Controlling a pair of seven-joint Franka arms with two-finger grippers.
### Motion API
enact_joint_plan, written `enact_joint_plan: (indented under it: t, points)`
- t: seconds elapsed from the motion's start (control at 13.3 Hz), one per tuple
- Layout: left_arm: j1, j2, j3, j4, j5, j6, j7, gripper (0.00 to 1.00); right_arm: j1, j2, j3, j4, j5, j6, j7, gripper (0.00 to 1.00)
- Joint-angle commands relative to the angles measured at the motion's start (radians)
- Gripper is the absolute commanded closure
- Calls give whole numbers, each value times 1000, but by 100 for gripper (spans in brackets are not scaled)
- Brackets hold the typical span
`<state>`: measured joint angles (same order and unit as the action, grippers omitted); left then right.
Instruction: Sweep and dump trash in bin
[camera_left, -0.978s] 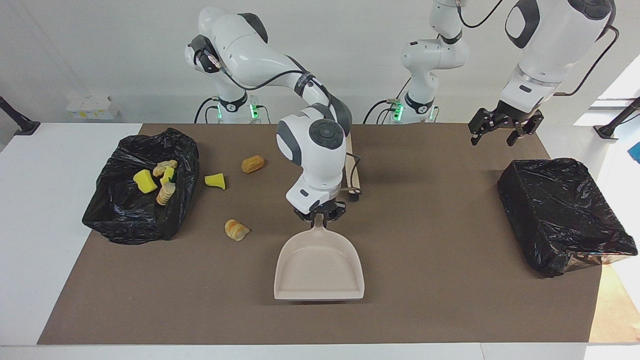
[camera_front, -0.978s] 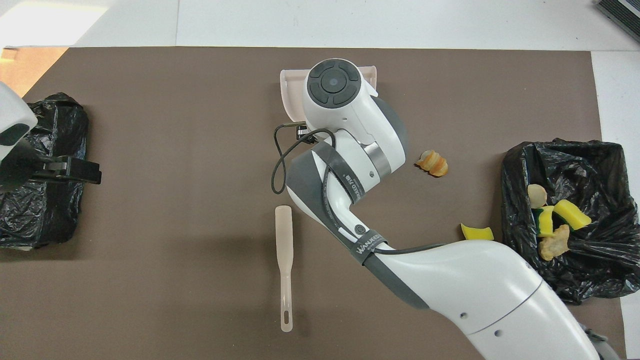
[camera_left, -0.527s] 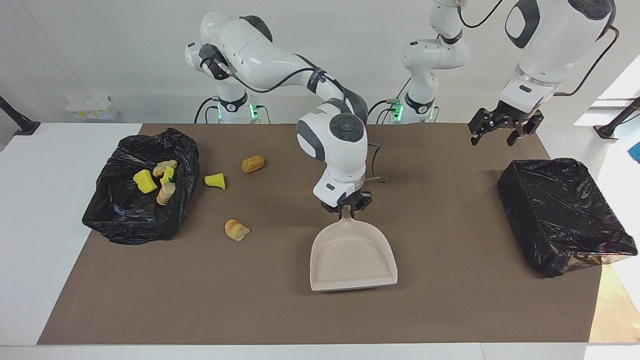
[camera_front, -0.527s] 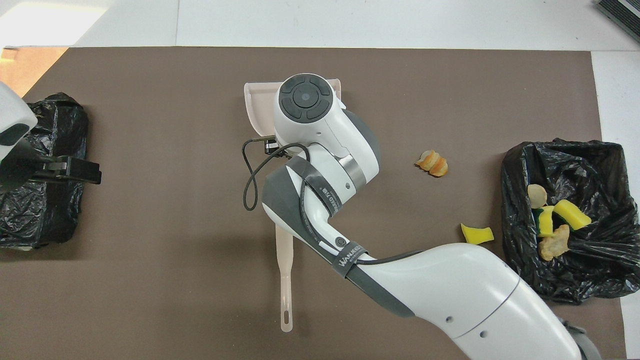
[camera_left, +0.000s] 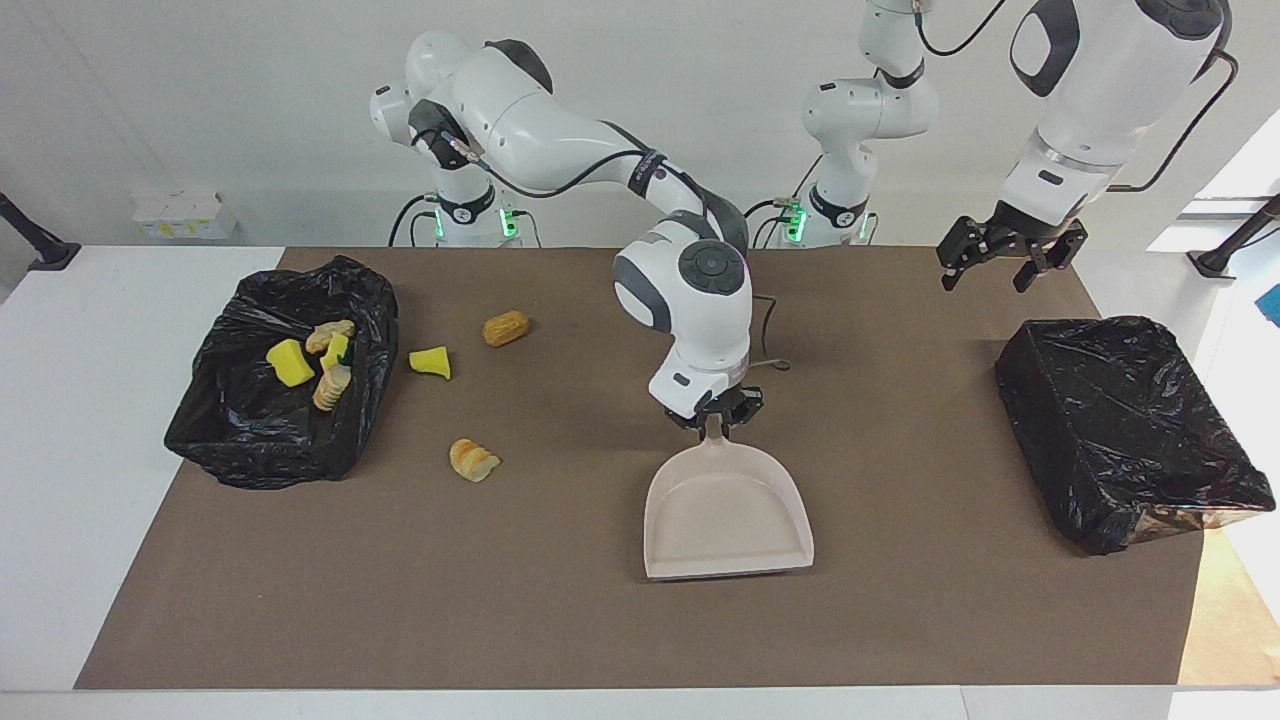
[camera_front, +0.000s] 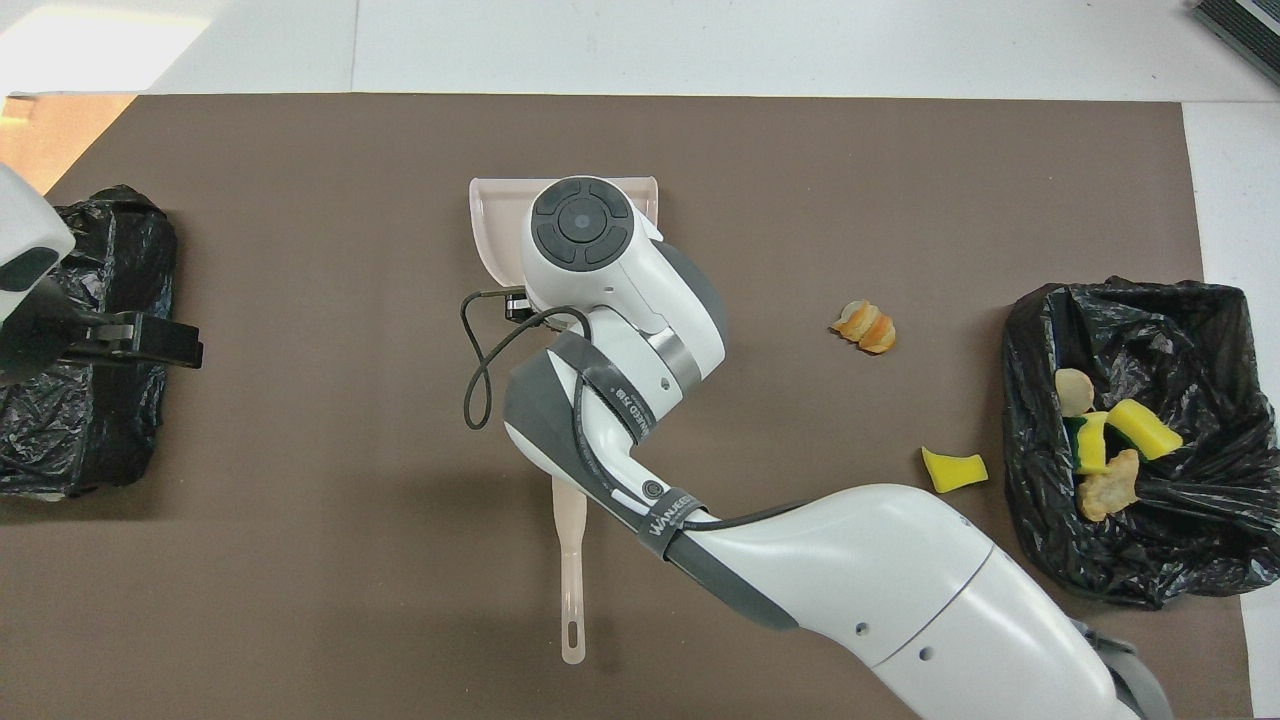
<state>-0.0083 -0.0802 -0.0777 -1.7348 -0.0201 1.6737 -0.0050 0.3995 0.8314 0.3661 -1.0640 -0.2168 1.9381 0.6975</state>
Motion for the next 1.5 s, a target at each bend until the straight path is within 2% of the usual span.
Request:
enact_joint_plan:
  t: [0.0,0.15,0.23,0.38,0.45,0.53,0.9,0.98,1.05,1.2,1.28,1.35,1.43]
  points:
    - [2,-16,-1,-11,11,6,-6,0,-4,15,8,29,36,9,20,100]
    - [2,-16,-1,-11,11,6,-6,0,-10,15,7,21,63,10,20,100]
    - [2,-16,-1,-11,11,6,-4,0,-8,11,7,15,65,9,22,96]
    - [2,-16,-1,-11,9,6,-6,0,-13,11,5,13,65,10,51,74]
    - [2,-16,-1,-11,9,6,-6,0,-13,6,5,6,60,12,56,69]
    - [2,-16,-1,-11,11,6,-4,0,-10,3,5,1,53,12,56,61]
    - [2,-16,-1,-11,11,6,-4,0,-8,-8,4,1,56,9,57,49]
    - [2,-16,-1,-11,9,6,-4,0,-20,-11,7,1,69,9,62,40]
    - [2,-16,-1,-11,11,6,-6,0,-51,-24,11,-1,76,4,80,31]
    - [2,-16,-1,-11,11,6,-4,0,-51,-85,23,-34,94,-30,89,32]
    - [2,-16,-1,-11,11,6,-4,0,-32,-154,20,-121,50,-27,80,0]
    - [2,-16,-1,-11,11,6,-6,0,-28,-197,30,-175,56,-12,94,0]
    - [2,-16,-1,-11,11,6,-4,0,-48,-224,57,-197,118,-19,96,0]
